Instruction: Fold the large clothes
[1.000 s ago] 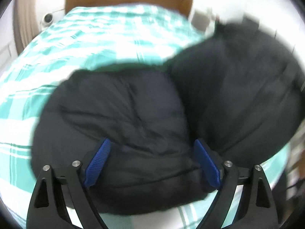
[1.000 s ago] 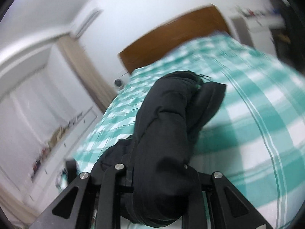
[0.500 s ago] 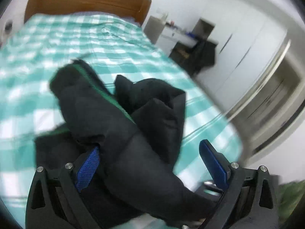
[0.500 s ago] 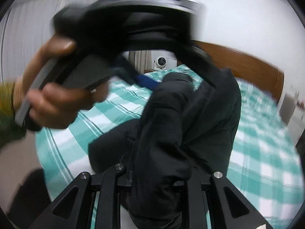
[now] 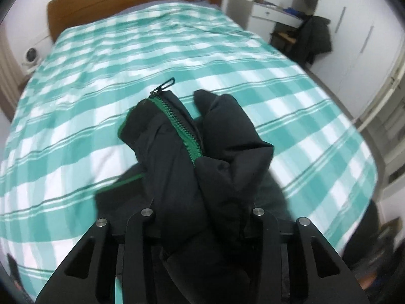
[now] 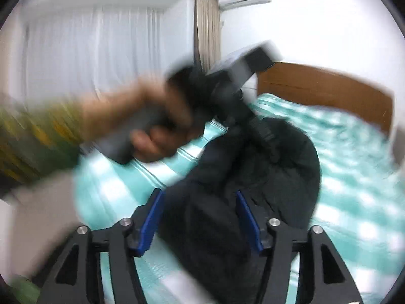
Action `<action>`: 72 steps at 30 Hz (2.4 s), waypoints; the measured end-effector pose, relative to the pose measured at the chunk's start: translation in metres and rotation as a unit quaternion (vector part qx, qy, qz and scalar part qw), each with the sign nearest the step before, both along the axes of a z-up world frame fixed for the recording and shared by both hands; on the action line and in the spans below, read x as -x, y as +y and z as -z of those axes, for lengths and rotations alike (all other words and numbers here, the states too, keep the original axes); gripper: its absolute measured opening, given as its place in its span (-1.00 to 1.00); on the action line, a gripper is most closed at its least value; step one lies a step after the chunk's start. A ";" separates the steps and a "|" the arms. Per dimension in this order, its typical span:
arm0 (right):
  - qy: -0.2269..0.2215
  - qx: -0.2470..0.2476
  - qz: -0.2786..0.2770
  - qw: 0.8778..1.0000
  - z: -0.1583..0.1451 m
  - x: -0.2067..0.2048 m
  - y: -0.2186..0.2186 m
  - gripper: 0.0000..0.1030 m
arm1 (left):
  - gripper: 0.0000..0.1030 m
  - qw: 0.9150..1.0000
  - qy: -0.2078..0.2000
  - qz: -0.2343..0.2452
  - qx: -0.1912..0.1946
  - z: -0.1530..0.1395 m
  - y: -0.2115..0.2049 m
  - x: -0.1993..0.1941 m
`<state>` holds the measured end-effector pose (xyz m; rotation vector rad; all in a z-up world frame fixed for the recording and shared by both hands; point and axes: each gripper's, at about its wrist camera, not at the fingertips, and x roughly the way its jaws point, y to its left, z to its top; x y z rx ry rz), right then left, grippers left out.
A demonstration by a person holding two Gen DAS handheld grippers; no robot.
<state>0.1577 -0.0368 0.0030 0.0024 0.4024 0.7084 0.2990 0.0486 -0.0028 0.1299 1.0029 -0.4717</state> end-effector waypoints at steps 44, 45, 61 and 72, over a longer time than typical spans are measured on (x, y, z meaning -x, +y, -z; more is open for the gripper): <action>0.190 0.083 0.093 0.974 0.052 -0.189 0.137 -0.47 | 0.09 0.955 0.117 -0.202 0.185 0.166 0.170 -0.013; 0.217 0.093 0.093 0.967 0.067 -0.204 0.139 -0.47 | 0.09 0.954 0.118 -0.203 0.188 0.167 0.170 -0.014; 0.163 0.145 0.076 0.973 0.070 -0.166 0.150 -0.43 | 0.11 0.952 0.115 -0.215 0.186 0.170 0.164 -0.012; 0.152 0.183 0.056 0.970 0.117 -0.151 0.156 -0.47 | 0.73 0.963 0.078 -0.233 0.112 0.137 0.158 0.002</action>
